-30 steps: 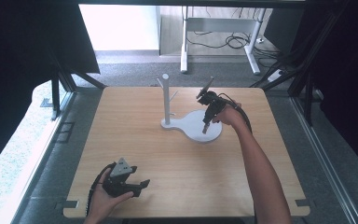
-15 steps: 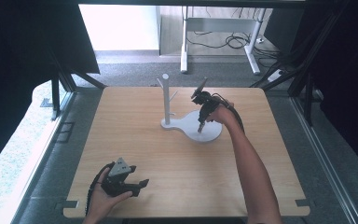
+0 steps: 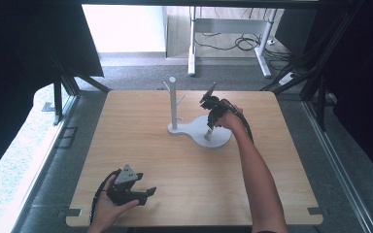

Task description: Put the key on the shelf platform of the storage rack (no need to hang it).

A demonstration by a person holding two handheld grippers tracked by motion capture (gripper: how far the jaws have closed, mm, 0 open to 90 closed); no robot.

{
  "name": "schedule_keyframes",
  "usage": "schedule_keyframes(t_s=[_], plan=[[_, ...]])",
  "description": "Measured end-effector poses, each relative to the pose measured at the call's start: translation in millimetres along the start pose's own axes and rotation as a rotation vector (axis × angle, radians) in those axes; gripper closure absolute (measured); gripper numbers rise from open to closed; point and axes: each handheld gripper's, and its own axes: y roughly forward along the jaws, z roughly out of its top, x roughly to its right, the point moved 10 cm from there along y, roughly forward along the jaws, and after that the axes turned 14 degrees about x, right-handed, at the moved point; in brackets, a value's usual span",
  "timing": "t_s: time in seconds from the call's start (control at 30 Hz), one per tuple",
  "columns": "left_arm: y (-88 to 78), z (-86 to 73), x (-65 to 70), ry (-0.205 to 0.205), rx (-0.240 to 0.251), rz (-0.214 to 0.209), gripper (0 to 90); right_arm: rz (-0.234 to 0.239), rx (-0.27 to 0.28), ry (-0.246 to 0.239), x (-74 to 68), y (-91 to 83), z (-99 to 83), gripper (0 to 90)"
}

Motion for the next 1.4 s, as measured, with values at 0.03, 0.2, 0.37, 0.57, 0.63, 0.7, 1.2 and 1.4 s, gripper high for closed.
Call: schedule_keyframes(t_s=[0.03,0.2,0.37,0.57,0.63,0.7,1.2,1.4], plan=[[0.2,0.0,0.1,0.000,0.000,0.000,27.3,-0.002,0.000,0.004,1.8,1.4,-1.3,89.5],[1.2,-0.9,0.3,0.001,-0.005,0.000,27.3,-0.016,0.004,0.016,10.5,8.9,-6.5,89.4],[2.6,-2.3,0.6,-0.001,-0.010,-0.003,27.3,-0.031,0.007,0.031,18.3,14.4,-11.1,88.9],[3.8,-3.5,1.0,-0.001,-0.013,-0.004,27.3,-0.040,0.011,0.038,21.8,16.3,-14.0,86.9],[3.7,-3.1,1.1,-0.001,-0.011,-0.005,27.3,-0.049,0.015,0.037,23.2,15.5,-14.4,83.5],[3.2,-2.7,0.8,-0.001,-0.010,-0.003,27.3,-0.047,0.018,0.041,22.9,14.4,-14.3,82.7],[2.5,-2.6,1.1,0.002,-0.012,-0.004,27.3,-0.020,0.073,0.023,8.8,-6.3,-10.4,60.0],[1.0,-1.5,-0.5,-0.002,-0.007,0.001,27.3,0.020,0.100,-0.001,-2.0,-17.2,-15.9,53.5]])
